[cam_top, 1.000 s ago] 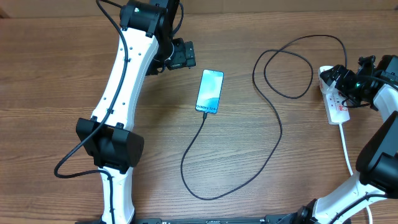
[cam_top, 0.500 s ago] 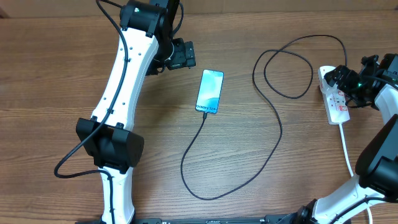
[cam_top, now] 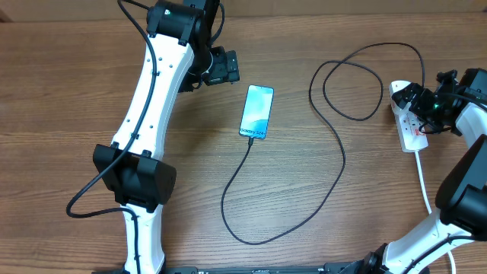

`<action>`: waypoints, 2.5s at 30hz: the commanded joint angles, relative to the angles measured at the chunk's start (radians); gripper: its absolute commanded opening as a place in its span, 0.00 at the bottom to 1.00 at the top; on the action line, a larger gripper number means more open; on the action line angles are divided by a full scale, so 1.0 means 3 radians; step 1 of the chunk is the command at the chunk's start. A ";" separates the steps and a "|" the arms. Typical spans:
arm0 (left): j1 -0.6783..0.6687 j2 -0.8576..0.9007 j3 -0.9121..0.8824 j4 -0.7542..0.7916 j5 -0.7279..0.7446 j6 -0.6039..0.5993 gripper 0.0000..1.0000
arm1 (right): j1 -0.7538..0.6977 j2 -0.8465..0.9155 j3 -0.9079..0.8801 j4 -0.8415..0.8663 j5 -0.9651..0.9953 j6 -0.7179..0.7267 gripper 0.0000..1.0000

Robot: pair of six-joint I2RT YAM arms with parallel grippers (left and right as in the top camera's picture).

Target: Plug charger to phone and switch on socket

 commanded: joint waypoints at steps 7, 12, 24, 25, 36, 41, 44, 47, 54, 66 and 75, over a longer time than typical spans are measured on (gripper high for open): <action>-0.0022 0.0032 -0.0006 0.0004 -0.0050 0.0061 1.00 | 0.0153 0.0146 0.0020 -0.0010 -0.0189 -0.0008 1.00; -0.0022 0.0032 -0.0006 0.0004 -0.0050 0.0062 1.00 | 0.0154 0.0146 0.0020 -0.0009 -0.0427 -0.0006 1.00; -0.0022 0.0032 -0.0006 0.0003 -0.0050 0.0062 1.00 | 0.0154 0.0146 0.0020 -0.0038 -0.0380 -0.0006 1.00; -0.0022 0.0032 -0.0006 0.0004 -0.0050 0.0061 1.00 | 0.0153 0.0146 0.0020 -0.0043 -0.0342 -0.0006 1.00; -0.0022 0.0032 -0.0006 0.0004 -0.0050 0.0061 1.00 | 0.0135 0.0145 0.0055 -0.0023 -0.0273 0.0020 1.00; -0.0022 0.0032 -0.0006 0.0004 -0.0050 0.0062 1.00 | 0.0072 0.0120 0.0095 -0.0071 -0.0272 0.0019 1.00; -0.0022 0.0032 -0.0006 0.0004 -0.0050 0.0061 1.00 | 0.0011 0.0081 0.0099 -0.0074 -0.0273 0.0019 1.00; -0.0022 0.0032 -0.0006 0.0004 -0.0050 0.0062 1.00 | -0.0011 0.0052 0.0099 -0.0083 -0.0272 0.0017 1.00; -0.0022 0.0032 -0.0006 0.0004 -0.0050 0.0062 1.00 | -0.0017 0.0043 0.0117 -0.0069 -0.0272 0.0015 1.00; -0.0022 0.0032 -0.0006 0.0004 -0.0050 0.0061 1.00 | -0.0022 -0.0131 0.0118 -0.0061 -0.0198 -0.0048 1.00; -0.0022 0.0032 -0.0006 0.0004 -0.0048 0.0062 1.00 | -0.0022 -0.0130 0.0117 -0.0079 -0.0075 -0.0097 1.00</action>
